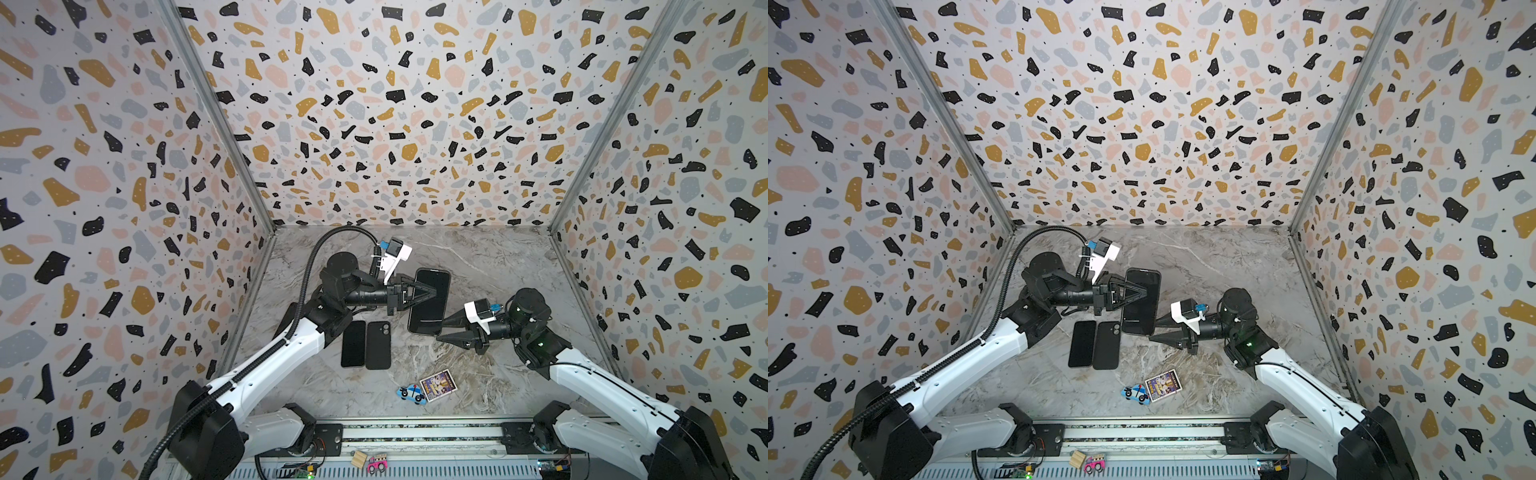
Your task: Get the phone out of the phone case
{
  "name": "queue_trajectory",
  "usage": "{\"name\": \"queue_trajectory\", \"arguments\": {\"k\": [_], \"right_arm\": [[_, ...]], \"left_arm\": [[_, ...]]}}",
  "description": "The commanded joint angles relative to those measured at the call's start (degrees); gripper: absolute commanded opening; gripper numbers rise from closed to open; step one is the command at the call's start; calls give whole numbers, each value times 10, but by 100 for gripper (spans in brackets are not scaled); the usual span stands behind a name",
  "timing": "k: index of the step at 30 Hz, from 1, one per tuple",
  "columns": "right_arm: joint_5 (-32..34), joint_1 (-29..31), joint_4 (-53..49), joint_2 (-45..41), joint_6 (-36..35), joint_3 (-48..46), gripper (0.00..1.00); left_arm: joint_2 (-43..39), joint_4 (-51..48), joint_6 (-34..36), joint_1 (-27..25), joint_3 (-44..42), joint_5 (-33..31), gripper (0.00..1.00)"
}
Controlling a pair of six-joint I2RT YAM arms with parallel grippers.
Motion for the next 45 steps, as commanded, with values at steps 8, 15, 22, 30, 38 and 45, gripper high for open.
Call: {"name": "queue_trajectory", "arguments": {"k": [8, 15, 22, 30, 38, 45], "right_arm": [[-15, 11, 24, 5, -18, 22, 3], [-24, 13, 47, 3, -48, 6, 0], [-15, 13, 81, 8, -77, 1, 0], [20, 12, 154, 30, -85, -7, 0], [74, 12, 235, 34, -68, -41, 0], [150, 12, 267, 30, -53, -69, 0]], "left_arm": [[-7, 44, 3, -6, -1, 0, 0], [10, 71, -37, -9, -4, -16, 0], [39, 122, -94, -24, -22, -40, 0], [70, 129, -112, -50, -42, -80, 0], [93, 224, -192, -50, -75, -108, 0], [93, 309, -255, -50, -108, -125, 0]]}}
